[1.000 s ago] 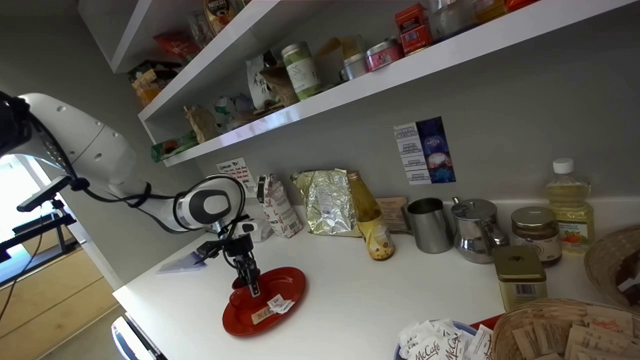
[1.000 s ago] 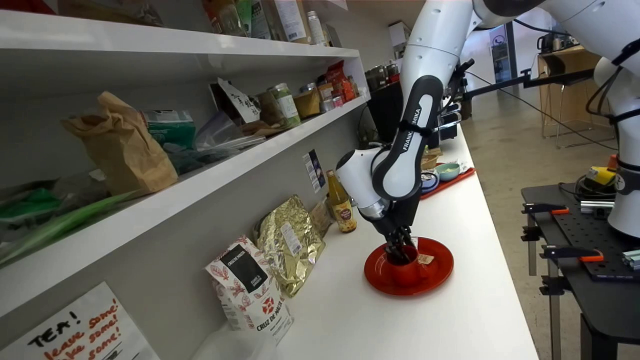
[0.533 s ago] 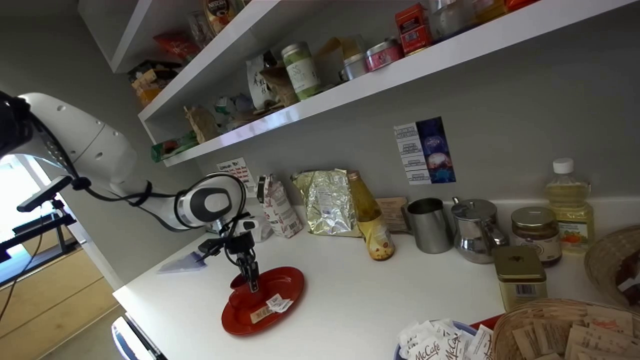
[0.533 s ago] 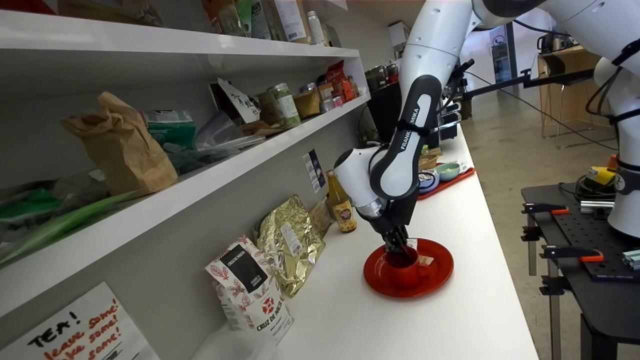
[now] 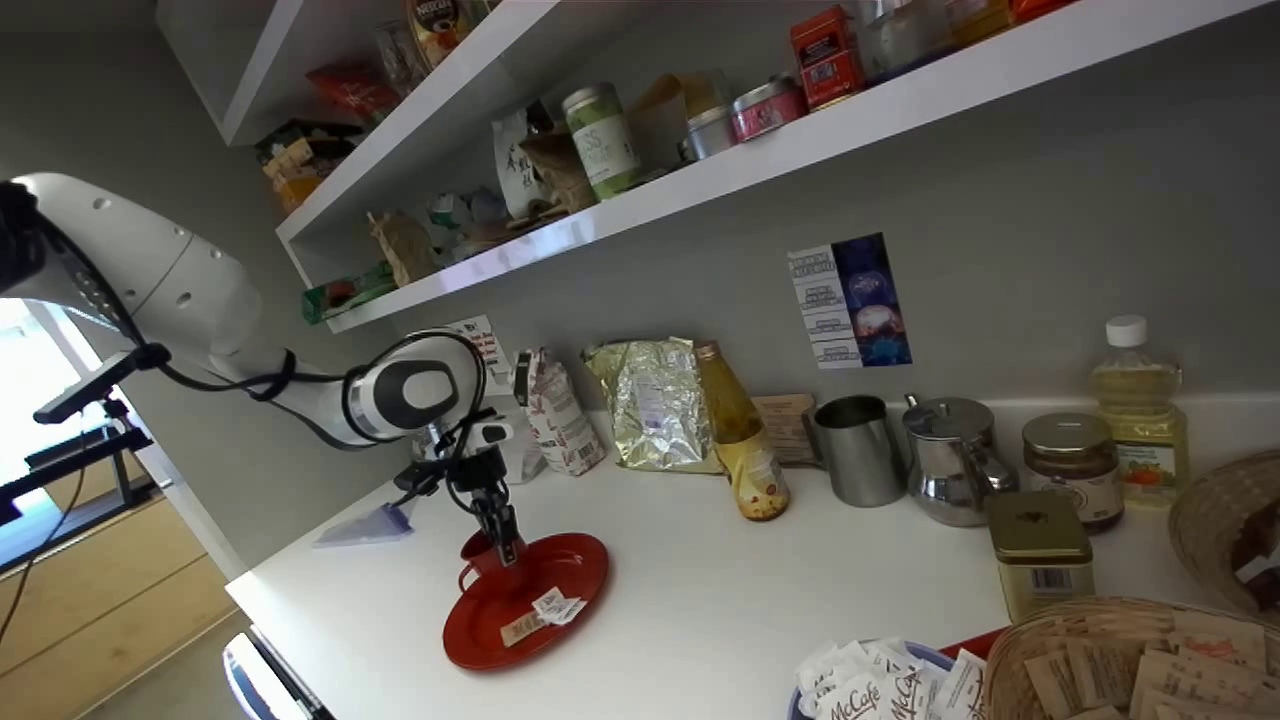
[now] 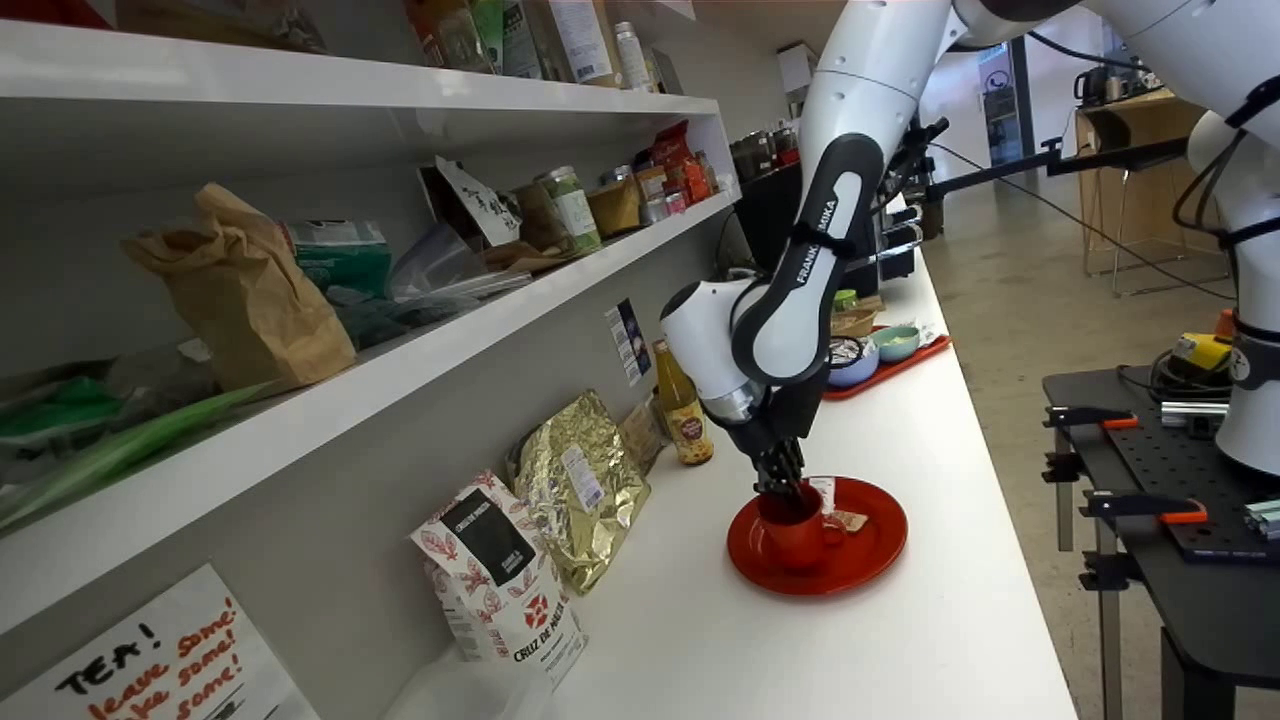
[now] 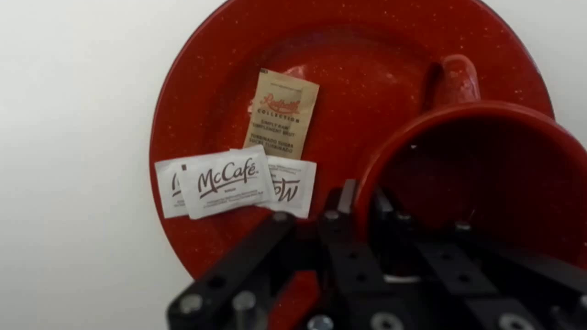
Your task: Remove the orange cup from the orange plate and put it on the counter
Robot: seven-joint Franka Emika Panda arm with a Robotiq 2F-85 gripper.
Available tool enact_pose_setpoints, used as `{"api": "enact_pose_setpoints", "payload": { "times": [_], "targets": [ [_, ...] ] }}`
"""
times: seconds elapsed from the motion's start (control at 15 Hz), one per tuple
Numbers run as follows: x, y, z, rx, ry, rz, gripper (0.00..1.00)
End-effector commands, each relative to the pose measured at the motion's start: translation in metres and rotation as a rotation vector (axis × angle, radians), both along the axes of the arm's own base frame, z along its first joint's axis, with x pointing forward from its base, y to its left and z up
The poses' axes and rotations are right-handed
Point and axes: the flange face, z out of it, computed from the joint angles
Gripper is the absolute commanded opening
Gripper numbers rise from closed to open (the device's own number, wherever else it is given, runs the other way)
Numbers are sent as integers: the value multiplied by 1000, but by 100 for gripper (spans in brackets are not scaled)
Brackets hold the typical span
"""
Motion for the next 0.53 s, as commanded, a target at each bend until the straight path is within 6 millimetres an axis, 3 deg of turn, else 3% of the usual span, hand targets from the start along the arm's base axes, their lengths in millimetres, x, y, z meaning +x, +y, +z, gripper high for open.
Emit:
{"api": "enact_pose_setpoints", "payload": {
  "times": [0.0,0.27,0.47],
  "targets": [
    [4,12,53,3,-73,31,2],
    [7,49,106,-8,-151,107,2],
    [1,100,137,-6,-188,208,2]
  ]
}}
